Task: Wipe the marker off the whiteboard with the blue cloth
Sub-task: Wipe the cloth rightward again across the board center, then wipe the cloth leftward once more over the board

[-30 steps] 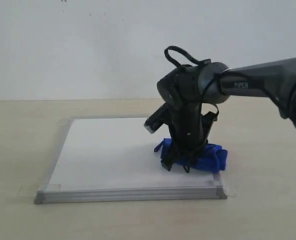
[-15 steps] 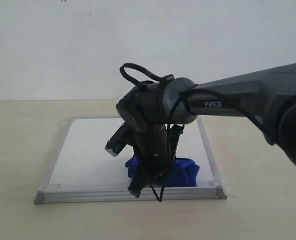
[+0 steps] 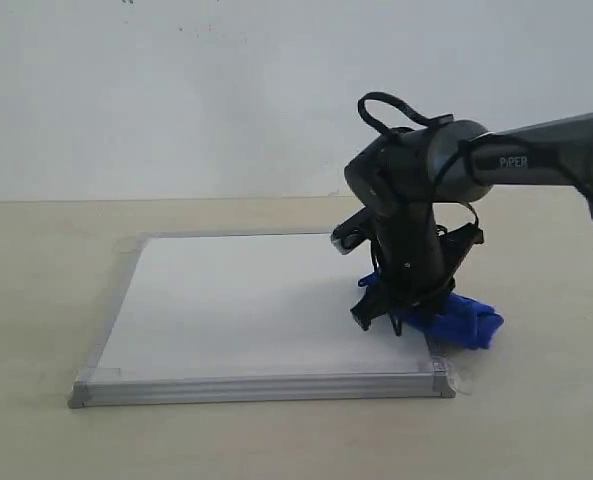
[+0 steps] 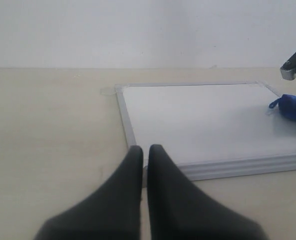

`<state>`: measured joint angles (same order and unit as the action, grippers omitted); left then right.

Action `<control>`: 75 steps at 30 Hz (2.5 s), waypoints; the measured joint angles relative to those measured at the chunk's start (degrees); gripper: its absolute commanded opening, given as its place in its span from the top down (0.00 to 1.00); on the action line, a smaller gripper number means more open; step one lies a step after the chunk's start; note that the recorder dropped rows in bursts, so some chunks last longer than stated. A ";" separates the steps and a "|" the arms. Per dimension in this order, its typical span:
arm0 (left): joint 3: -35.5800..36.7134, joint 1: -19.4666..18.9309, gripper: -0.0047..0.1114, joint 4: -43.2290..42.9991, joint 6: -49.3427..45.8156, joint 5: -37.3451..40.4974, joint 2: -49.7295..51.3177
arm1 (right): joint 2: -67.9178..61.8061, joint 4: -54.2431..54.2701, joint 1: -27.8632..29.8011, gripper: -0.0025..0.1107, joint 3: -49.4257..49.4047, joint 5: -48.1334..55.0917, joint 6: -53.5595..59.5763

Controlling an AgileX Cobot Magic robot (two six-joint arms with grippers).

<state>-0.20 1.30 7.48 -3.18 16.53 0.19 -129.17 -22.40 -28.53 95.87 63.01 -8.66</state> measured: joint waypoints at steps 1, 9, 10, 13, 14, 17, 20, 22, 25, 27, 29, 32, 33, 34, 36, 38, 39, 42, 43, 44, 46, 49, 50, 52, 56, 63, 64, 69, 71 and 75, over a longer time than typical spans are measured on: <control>0.00 0.00 0.93 0.00 0.00 0.00 0.00 | 0.00 0.21 -0.12 0.98 0.00 0.00 -0.08; 0.00 0.00 0.93 0.00 0.00 0.00 0.00 | -0.36 -1.16 -7.76 0.98 0.00 -2.10 2.03; 0.00 0.00 0.93 0.00 0.00 0.00 0.00 | -0.36 -0.93 -9.39 0.98 0.00 -3.27 2.90; 0.00 0.00 0.93 0.00 0.00 0.00 0.00 | -0.36 -0.25 -13.65 0.98 0.00 -7.28 4.63; 0.00 0.00 0.93 0.00 0.00 0.00 0.00 | -0.36 -0.05 -14.72 0.98 0.00 -8.50 5.09; 0.00 0.00 0.93 0.00 0.00 0.00 0.00 | -0.36 0.77 -17.91 0.98 0.00 -12.30 7.25; 0.00 0.00 0.93 0.00 0.00 0.00 0.00 | -0.36 1.45 -19.34 0.98 0.00 -14.27 8.30; 0.00 0.00 0.93 0.00 0.00 0.00 0.00 | -0.36 1.82 -19.38 0.98 0.39 -14.40 8.66; 0.00 0.00 0.93 0.00 0.00 0.00 0.00 | -0.60 3.08 -19.38 0.98 1.74 -14.74 8.66; 0.00 0.00 0.93 0.00 0.00 0.00 0.00 | -1.12 5.95 -19.43 0.98 3.45 -15.49 8.66; 0.00 0.00 0.93 0.00 0.00 0.00 0.00 | -1.90 10.02 -19.52 0.98 5.89 -15.87 9.86; 0.00 0.00 0.93 0.00 0.00 0.00 0.00 | -6.20 17.44 -19.79 0.98 14.70 -14.77 13.05; 0.00 0.00 0.93 0.00 0.00 0.00 0.00 | -7.46 17.84 -19.83 0.98 16.77 -13.87 13.05; 0.00 0.00 0.93 0.00 0.00 0.00 0.00 | -9.60 18.21 -19.92 0.98 20.52 -12.21 13.05; 0.00 0.00 0.93 0.00 0.00 0.00 0.00 | -12.82 18.43 -19.92 0.98 26.57 -11.08 12.53; 0.00 0.00 0.93 0.00 0.00 0.00 0.00 | -16.69 18.43 -19.92 0.98 33.30 -10.82 10.94; 0.00 0.00 0.93 0.00 0.00 0.00 0.00 | -18.52 18.43 -19.92 0.98 36.51 -10.28 10.02; 0.00 0.00 0.93 0.00 0.00 0.00 0.00 | -21.39 18.62 -19.57 0.98 42.08 -8.34 8.66; 0.00 0.00 0.93 0.00 0.00 0.00 0.00 | -21.78 19.33 -18.83 0.98 43.05 -8.06 6.30; 0.00 0.00 0.93 0.00 0.00 0.00 0.00 | -21.99 19.89 -18.05 0.98 43.30 -8.06 3.53; 0.00 0.00 0.93 0.00 0.00 0.00 0.00 | -22.30 21.89 -15.52 0.98 43.44 -9.37 -2.20; 0.00 0.00 0.93 0.00 0.00 0.00 0.00 | -22.32 27.64 -13.28 0.98 43.44 -11.16 -1.54; 0.00 0.00 0.93 0.00 0.00 0.00 0.00 | -22.44 29.31 -13.28 0.98 43.44 -11.54 -0.24; 0.00 0.00 0.93 0.00 0.00 0.00 0.00 | -22.68 33.07 -13.78 0.98 43.44 -13.05 4.22; 0.00 0.00 0.93 0.00 0.00 0.00 0.00 | -23.15 38.25 -16.69 0.98 43.44 -14.48 13.17; 0.00 0.00 0.93 0.00 0.00 0.00 0.00 | -23.28 33.30 -17.84 0.98 43.44 -16.31 11.14; 0.00 0.00 0.93 0.00 0.00 0.00 0.00 | -23.28 31.28 -17.38 0.98 43.44 -16.80 8.66; 0.00 0.00 0.93 0.00 0.00 0.00 0.00 | -23.37 28.42 -13.69 0.98 43.44 -17.35 1.58; 0.00 0.00 0.93 0.00 0.00 0.00 0.00 | -23.37 29.46 -13.03 0.98 43.44 -17.08 1.77; 0.00 0.00 0.93 0.00 0.00 0.00 0.00 | -23.37 31.93 -14.26 0.98 43.44 -15.49 9.24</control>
<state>-0.20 1.30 7.48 -3.18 16.53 0.19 -152.54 9.53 -42.79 139.32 47.53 0.58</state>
